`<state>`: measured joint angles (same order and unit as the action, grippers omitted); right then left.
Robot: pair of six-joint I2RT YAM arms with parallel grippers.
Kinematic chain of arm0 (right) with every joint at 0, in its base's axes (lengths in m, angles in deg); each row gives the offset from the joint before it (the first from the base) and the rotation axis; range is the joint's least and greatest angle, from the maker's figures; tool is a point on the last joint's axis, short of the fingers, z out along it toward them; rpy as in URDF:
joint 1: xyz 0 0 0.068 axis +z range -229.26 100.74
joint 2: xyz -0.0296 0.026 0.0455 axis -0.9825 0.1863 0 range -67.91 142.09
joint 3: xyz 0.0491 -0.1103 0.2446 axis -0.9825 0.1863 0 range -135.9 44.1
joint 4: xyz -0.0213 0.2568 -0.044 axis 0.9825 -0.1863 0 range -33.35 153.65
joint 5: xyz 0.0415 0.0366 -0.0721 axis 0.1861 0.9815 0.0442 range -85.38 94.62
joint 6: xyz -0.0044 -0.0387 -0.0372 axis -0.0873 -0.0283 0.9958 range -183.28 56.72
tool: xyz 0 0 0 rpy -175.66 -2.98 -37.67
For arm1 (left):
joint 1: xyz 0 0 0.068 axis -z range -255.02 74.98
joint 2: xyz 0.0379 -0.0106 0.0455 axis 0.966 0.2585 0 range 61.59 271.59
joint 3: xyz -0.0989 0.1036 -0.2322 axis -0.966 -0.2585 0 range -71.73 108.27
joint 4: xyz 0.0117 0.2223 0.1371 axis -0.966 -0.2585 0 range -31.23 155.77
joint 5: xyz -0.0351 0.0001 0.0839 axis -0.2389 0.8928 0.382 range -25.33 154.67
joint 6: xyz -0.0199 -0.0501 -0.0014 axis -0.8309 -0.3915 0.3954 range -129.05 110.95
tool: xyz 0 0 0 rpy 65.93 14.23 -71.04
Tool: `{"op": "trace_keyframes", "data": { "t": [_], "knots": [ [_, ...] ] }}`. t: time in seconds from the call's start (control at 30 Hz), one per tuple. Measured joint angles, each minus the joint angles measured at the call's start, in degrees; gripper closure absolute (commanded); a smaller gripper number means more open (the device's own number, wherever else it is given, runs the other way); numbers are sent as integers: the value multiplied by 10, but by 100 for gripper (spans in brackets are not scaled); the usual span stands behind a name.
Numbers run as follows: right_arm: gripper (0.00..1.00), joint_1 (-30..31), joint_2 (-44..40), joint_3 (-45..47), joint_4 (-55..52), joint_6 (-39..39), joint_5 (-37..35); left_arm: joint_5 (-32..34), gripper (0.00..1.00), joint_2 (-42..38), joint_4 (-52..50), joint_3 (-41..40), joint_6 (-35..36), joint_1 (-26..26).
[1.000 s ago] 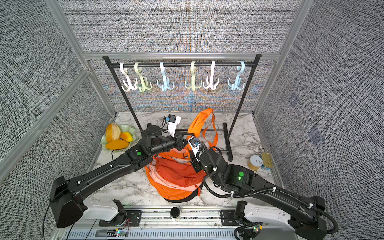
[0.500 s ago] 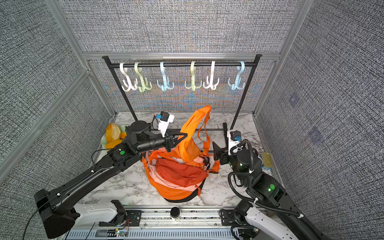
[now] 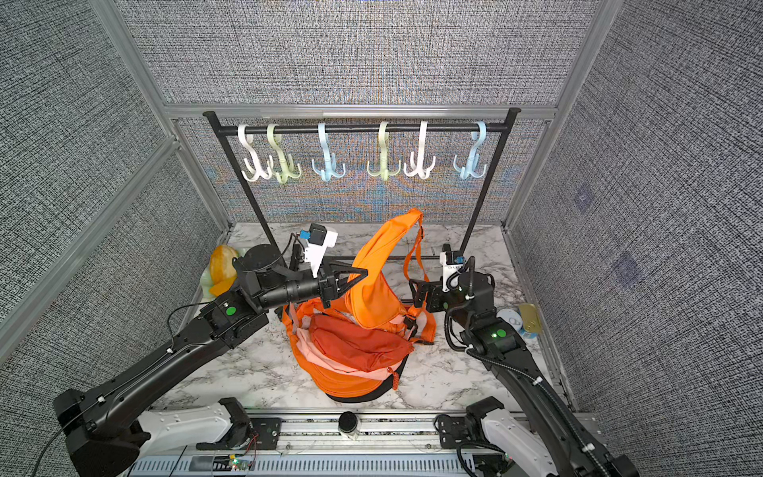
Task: Hang the bag on a hook
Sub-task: Hang the bag on the hook.
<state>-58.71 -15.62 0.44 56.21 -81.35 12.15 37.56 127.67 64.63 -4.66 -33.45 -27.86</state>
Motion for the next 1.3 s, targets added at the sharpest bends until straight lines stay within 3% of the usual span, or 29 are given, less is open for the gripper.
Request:
{"op": "trace_keyframes", "data": {
  "t": [0.3,0.6,0.9,1.3],
  "knots": [
    [1,32,82,19,140,-24,10,2,100,-14,35,-26,-16,0],
    [2,49,139,-10,184,-24,-14,4,100,-7,68,-28,-42,0],
    [19,33,157,-44,177,-23,-45,24,100,-24,80,-45,-63,0],
    [71,23,159,-53,170,-18,-30,36,100,-54,96,-75,-78,0]
  ]
}}
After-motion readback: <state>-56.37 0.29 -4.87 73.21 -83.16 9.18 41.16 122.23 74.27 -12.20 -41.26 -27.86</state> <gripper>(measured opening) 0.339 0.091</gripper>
